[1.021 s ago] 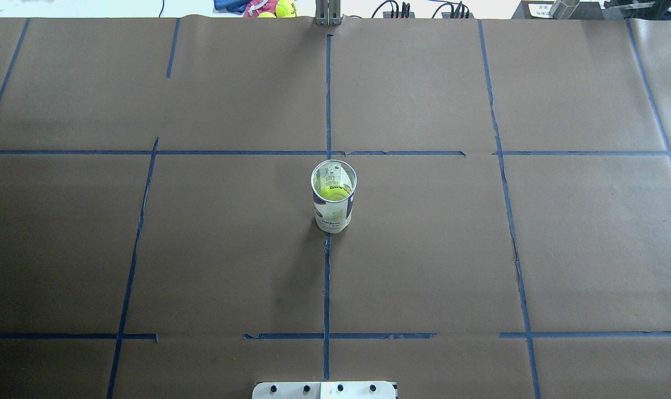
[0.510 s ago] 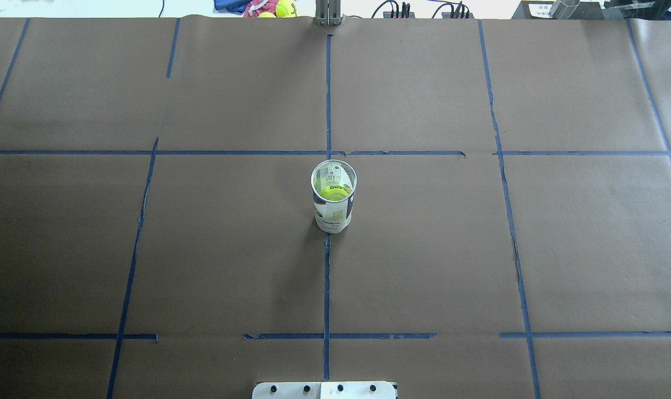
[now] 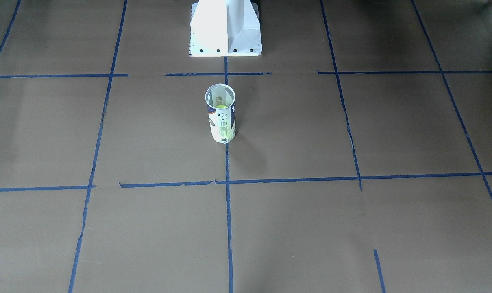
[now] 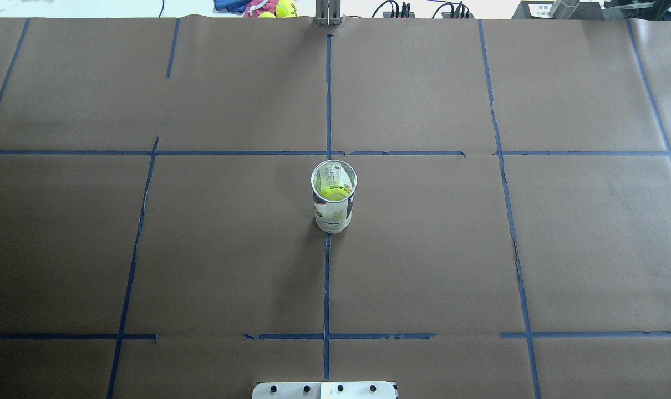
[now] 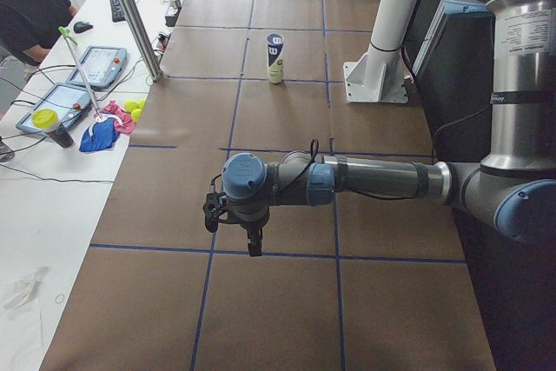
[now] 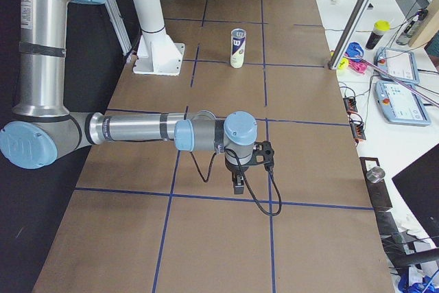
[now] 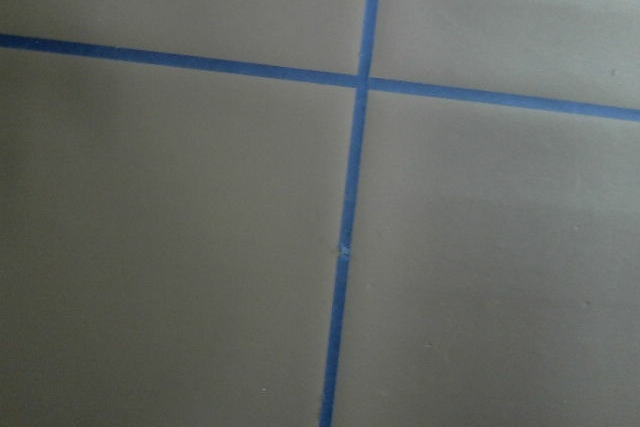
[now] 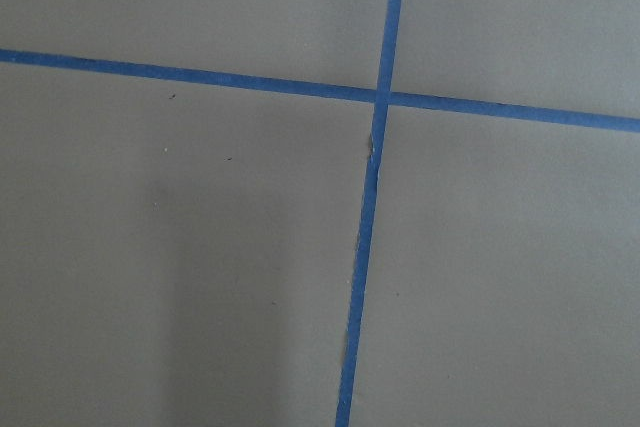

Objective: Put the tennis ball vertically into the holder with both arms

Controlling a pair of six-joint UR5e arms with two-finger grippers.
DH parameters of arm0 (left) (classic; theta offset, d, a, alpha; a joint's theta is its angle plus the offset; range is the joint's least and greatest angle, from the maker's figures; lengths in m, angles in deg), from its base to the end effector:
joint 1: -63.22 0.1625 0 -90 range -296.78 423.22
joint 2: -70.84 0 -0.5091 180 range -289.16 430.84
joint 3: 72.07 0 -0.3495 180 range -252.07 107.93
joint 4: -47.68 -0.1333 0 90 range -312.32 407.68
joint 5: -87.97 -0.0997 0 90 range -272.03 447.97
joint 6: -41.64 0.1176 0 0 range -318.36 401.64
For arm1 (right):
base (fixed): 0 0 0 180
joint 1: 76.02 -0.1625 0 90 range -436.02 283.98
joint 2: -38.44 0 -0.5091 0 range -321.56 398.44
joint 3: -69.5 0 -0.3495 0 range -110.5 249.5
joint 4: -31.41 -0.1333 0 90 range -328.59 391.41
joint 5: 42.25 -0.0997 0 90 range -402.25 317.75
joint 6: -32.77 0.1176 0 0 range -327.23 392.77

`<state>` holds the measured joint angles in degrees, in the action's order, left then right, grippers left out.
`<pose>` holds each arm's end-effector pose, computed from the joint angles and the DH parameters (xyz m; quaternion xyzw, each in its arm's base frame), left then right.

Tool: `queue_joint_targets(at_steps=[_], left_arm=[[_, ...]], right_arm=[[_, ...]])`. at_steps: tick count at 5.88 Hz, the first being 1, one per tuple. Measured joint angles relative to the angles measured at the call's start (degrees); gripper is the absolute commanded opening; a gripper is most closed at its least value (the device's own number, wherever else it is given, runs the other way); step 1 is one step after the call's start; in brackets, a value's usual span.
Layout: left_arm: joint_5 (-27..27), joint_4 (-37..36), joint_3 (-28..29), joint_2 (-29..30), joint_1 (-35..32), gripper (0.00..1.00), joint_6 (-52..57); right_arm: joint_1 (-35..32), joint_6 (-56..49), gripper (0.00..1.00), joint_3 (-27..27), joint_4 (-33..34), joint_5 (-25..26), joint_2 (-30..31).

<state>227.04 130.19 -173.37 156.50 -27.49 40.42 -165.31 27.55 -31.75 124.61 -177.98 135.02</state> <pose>-0.0495 -0.4068 0.7058 -0.0061 0.4152 -0.0172 0.9095 0.0442 -0.3924 0.7193 0.0271 -0.3878 -0.0526 0.9199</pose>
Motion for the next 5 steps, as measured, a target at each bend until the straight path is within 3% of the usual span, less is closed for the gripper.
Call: queue_joint_targets(at_steps=[3,5], left_arm=[[-7.14,-0.74,-0.16,-0.45,1.04,1.0,4.12],[-7.94,-2.5,0.08,-0.75,0.91,1.0,4.56]], right_arm=[[0.31,-4.72,1.0,-0.07,5.13,0.24,-0.35],[1.0,-5.14,1.0,-0.04,5.76,0.2,-0.53]])
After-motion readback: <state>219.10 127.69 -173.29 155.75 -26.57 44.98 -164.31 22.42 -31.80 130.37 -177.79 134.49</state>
